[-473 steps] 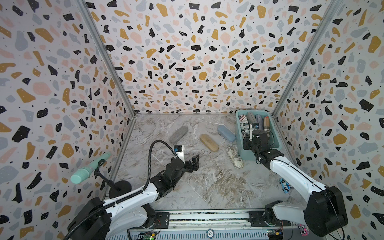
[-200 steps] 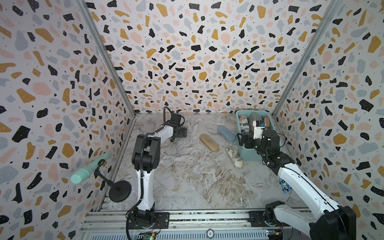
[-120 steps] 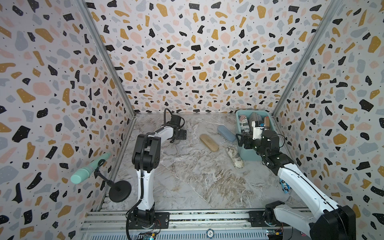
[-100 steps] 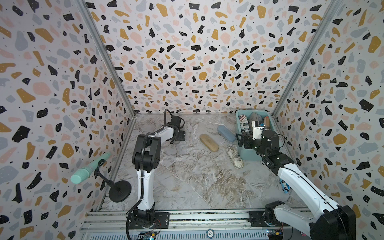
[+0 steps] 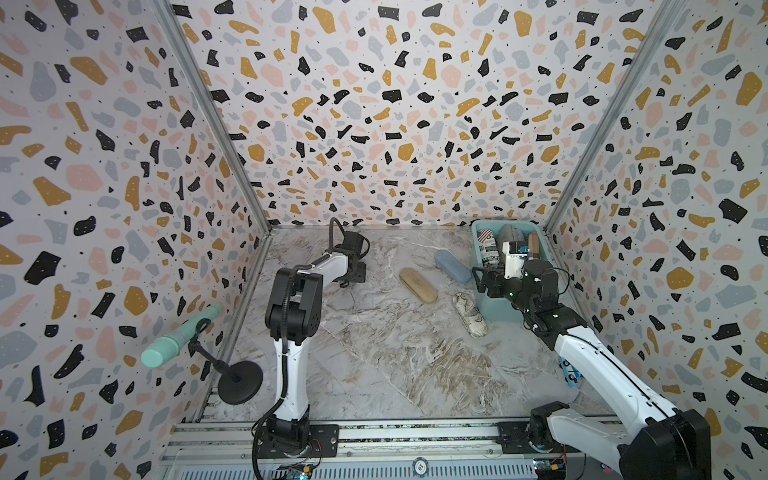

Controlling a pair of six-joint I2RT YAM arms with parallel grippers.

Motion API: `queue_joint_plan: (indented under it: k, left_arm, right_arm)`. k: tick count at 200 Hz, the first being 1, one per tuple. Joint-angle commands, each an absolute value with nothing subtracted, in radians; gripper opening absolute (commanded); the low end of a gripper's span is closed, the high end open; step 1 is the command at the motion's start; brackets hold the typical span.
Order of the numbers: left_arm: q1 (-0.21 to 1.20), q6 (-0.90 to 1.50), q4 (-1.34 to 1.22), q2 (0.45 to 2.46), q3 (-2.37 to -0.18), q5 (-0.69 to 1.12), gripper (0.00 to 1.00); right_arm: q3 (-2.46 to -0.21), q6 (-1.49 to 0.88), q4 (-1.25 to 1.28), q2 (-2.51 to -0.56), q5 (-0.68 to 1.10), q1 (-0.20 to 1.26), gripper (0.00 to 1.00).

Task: Put the glasses cases into the storage boxes
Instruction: Pick up the glasses case at the center of the board.

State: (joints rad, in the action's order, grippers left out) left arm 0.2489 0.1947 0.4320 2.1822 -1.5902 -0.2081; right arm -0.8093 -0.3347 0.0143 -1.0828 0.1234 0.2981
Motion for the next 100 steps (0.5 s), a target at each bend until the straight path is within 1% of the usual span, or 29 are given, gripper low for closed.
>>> queue_joint_plan:
  k: [1, 33, 54, 100]
  left_arm:
    - [0.255, 0.183, 0.475, 2.215, -1.608, -0.22, 0.72]
    - [0.256, 0.192, 0.483, 2.225, -1.615, -0.232, 0.62]
    - [0.255, 0.207, 0.485, 2.22, -1.614, -0.224, 0.59]
    - [0.272, 0.249, 0.444, 2.116, -1.575, -0.147, 0.55]
  right_arm:
    - [-0.81, -0.339, 0.022, -1.077, 0.125, 0.295, 0.85]
    - [-0.811, -0.339, 0.02, -1.074, 0.123, 0.295, 0.84]
    - [-0.813, -0.341, 0.02, -1.069, 0.123, 0.295, 0.84]
    - [-0.822, -0.346, 0.008, -1.062, 0.146, 0.296, 0.84]
